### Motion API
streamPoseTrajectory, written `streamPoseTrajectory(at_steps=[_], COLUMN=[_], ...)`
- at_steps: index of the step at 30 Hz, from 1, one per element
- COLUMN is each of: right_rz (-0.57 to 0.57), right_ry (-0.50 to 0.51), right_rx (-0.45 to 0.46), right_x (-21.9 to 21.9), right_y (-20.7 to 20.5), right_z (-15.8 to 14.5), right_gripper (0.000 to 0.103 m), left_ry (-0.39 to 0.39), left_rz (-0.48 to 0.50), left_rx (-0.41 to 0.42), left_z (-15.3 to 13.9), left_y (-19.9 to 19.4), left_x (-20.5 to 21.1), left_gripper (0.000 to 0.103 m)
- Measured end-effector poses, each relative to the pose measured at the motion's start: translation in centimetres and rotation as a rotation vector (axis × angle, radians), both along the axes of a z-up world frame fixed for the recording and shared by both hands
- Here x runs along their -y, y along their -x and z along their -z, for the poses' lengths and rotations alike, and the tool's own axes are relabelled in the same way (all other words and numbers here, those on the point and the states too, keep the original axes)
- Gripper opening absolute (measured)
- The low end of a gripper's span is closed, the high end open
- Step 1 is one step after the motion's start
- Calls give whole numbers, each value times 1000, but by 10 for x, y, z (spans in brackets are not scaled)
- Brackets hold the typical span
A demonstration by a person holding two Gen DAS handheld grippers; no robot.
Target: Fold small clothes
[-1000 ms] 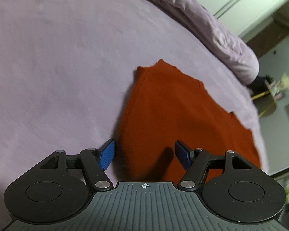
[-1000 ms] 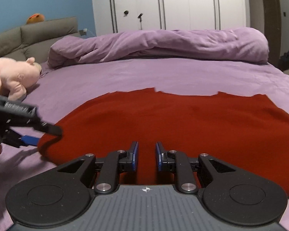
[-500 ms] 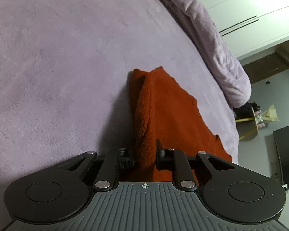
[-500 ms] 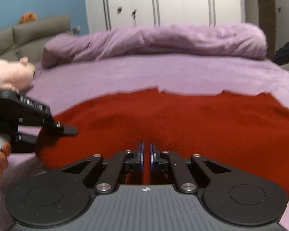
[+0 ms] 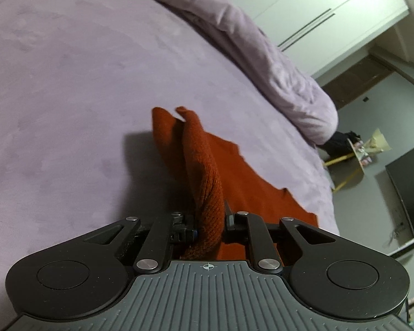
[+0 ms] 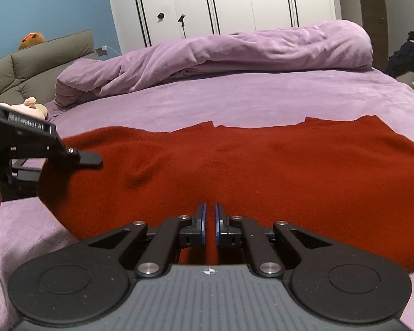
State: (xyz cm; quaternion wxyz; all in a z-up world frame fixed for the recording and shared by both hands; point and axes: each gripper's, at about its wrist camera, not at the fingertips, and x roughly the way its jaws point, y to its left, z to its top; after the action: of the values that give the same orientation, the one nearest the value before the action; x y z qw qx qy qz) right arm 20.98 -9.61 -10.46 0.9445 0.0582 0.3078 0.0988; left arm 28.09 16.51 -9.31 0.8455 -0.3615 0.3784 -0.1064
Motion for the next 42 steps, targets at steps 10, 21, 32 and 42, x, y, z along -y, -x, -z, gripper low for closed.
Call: streamPoseTrajectory(at_steps=[10, 21, 32, 42], right_rz=[-16, 235, 269, 154], right_ry=[-50, -178, -215, -366], right_rx=[-53, 1, -61, -39], right_x=[19, 118, 152, 122], right_y=[-9, 14, 21, 1], right_z=[-4, -20, -10, -31], right_gripper=[5, 6, 7, 16], left_ry=[-24, -258, -253, -334], left_rz=[48, 347, 484, 284], left_rx=[22, 160, 185, 55], left_z=[-18, -38, -46, -18], left_y=[2, -10, 38, 29], left_x=[17, 175, 166, 118], left_gripper=[15, 16, 49, 50])
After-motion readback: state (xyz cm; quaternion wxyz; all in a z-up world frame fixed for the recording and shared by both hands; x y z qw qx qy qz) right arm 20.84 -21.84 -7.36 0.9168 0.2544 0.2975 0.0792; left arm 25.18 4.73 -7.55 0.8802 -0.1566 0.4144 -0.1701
